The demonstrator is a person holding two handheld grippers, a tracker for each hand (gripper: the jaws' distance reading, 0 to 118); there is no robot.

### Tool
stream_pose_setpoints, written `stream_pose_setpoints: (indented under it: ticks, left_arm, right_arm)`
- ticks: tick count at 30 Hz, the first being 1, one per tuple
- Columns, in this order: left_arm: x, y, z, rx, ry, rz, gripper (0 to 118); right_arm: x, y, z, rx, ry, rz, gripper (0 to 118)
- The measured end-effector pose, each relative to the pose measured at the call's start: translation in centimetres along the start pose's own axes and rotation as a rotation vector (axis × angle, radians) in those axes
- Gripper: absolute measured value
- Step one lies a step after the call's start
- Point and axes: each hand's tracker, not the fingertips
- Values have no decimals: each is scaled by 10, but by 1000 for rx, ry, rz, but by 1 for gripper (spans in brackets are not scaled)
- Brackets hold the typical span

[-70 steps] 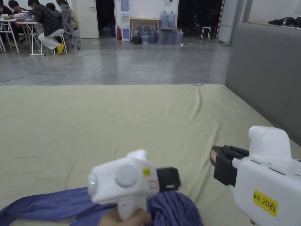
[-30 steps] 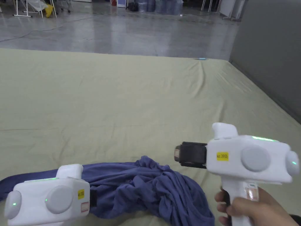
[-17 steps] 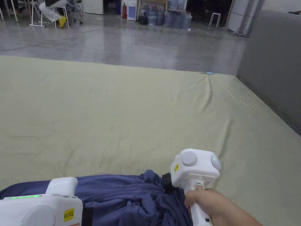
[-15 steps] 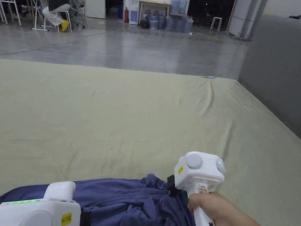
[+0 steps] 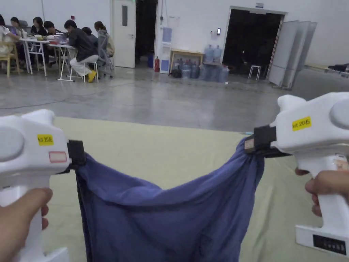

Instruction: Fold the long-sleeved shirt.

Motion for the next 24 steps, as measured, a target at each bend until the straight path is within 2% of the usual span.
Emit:
stream_pose_setpoints:
  ticks: [3,5,8,11,14,18,21,24]
  left_arm:
    - [11,62,22,149,21,16,0]
    - [19,103,30,198,35,28,0]
    - [33,163,29,206,-14,51,0]
    - [52,217,9,207,-18,28,0]
    - [61,261,-7,212,-33,69,0]
    - [79,296,-7,284,-22,12,0]
    - [88,312,-8,303,-26,-14,0]
    - [103,299,-7,312,-27,-24,0]
  right_arm:
    - [-7,53,39,96,-108,40,5]
    - [-9,88,56,133,-143,60,5]
    - [-14,141,66,163,-152,46,5]
    - [-23,191,64,211,-231,72,5]
    - [-28,235,60,245,-287,70,5]
    - [-35,274,70,329,-319,58,5]
    - [-43,295,75,370,-368,105,5]
    - [-40,298,73,406,-365,104,5]
